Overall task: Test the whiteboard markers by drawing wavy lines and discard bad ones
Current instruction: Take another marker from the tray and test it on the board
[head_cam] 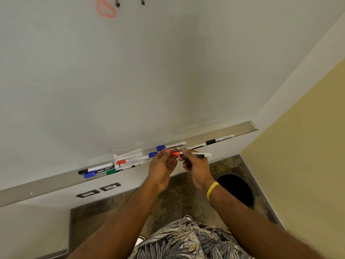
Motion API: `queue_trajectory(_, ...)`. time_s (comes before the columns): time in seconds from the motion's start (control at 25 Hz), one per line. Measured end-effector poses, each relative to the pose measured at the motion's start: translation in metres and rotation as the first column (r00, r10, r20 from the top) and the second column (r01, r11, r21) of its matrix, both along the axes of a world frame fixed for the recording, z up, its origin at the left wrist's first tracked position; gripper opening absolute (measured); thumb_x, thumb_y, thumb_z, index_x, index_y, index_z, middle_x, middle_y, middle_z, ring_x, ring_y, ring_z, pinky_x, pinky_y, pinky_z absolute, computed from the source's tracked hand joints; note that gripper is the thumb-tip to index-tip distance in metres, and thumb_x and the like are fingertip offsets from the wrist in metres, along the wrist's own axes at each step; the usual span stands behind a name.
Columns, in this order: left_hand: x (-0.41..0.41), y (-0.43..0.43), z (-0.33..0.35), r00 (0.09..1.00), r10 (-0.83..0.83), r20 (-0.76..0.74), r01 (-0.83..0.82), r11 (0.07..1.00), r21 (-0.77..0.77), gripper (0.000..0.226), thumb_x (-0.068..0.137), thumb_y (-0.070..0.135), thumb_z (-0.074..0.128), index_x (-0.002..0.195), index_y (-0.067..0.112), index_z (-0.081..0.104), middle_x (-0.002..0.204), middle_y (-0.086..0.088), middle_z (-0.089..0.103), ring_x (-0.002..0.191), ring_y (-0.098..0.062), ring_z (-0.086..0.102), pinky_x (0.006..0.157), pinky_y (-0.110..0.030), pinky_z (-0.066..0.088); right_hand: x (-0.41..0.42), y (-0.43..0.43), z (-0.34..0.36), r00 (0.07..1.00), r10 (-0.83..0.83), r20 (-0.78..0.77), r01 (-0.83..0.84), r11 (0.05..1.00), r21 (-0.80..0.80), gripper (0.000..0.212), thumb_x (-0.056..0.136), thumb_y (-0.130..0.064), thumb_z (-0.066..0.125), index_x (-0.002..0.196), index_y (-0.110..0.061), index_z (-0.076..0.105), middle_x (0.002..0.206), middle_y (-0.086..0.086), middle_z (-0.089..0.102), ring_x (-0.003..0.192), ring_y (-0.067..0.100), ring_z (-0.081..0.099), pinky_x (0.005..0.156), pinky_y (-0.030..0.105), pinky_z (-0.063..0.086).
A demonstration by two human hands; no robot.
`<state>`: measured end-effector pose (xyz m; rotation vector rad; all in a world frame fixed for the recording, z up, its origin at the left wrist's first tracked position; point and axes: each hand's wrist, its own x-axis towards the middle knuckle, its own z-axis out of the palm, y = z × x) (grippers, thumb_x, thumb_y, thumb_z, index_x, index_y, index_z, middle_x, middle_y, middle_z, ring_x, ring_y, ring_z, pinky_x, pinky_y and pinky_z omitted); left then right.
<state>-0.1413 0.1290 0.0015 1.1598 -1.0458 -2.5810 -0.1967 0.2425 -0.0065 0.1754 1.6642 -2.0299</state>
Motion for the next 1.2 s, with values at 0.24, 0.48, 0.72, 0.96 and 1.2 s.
queue_trajectory(0.24, 0.002, 0.011, -0.003, 0.999, -0.034, 0.03, 0.039, 0.984, -0.172, 0.024, 0.097, 0.021, 0.056, 0.12, 0.019, 0.064, 0.112, -0.005, 0.072, 0.105, -0.019, 0.068, 0.097, -0.036, 0.052, 0.006, -0.001, -0.001, 0.999, 0.009, -0.041, -0.008, 1.0, 0.019, 0.018, 0.092, -0.022, 0.067, 0.101, -0.007, 0.071, 0.07, 0.001, 0.068, 0.06, 0.012, 0.054, 0.058, 0.025, 0.046)
queue_trajectory(0.48, 0.006, 0.017, -0.002, 0.993, -0.064, 0.096, 0.097, 0.911, -0.402, 0.021, 0.098, 0.026, 0.054, 0.107, 0.015, 0.071, 0.087, 0.001, 0.075, 0.085, -0.012, 0.07, 0.073, -0.023, 0.055, -0.002, 0.003, -0.004, 0.999, -0.019, -0.03, 0.02, 0.999, 0.039, 0.024, 0.093, -0.025, 0.065, 0.094, -0.002, 0.071, 0.07, 0.006, 0.067, 0.059, 0.013, 0.055, 0.06, 0.025, 0.049)
queue_trajectory(0.72, 0.001, 0.012, -0.006, 0.992, -0.106, 0.065, 0.124, 0.871, -0.475, 0.024, 0.099, 0.02, 0.051, 0.107, 0.008, 0.07, 0.08, -0.003, 0.072, 0.072, -0.009, 0.066, 0.07, -0.019, 0.055, -0.009, 0.003, -0.005, 0.999, 0.037, -0.038, -0.039, 0.998, -0.043, 0.019, 0.094, -0.021, 0.063, 0.087, -0.005, 0.071, 0.068, 0.008, 0.065, 0.058, 0.015, 0.054, 0.061, 0.028, 0.048)
queue_trajectory(0.96, -0.005, 0.006, -0.018, 0.963, -0.222, 0.15, 0.268, 0.816, -0.512, 0.025, 0.098, 0.02, 0.054, 0.113, 0.008, 0.069, 0.088, -0.006, 0.074, 0.079, -0.014, 0.07, 0.072, -0.021, 0.057, -0.019, 0.016, -0.019, 0.991, 0.126, 0.034, -0.126, 0.992, 0.019, 0.025, 0.094, -0.028, 0.063, 0.094, -0.005, 0.071, 0.075, 0.009, 0.069, 0.066, 0.018, 0.06, 0.064, 0.028, 0.051)
queue_trajectory(1.2, -0.01, 0.005, -0.033, 0.933, -0.216, 0.287, 0.341, 0.783, -0.52, 0.025, 0.094, 0.017, 0.06, 0.116, 0.01, 0.066, 0.099, -0.006, 0.074, 0.086, -0.016, 0.072, 0.08, -0.023, 0.058, -0.04, 0.04, -0.037, 0.952, 0.062, -0.3, 0.12, 0.826, 0.55, 0.052, 0.085, -0.039, 0.074, 0.128, -0.019, 0.052, 0.12, -0.003, 0.054, 0.105, 0.015, 0.055, 0.083, 0.019, 0.047)
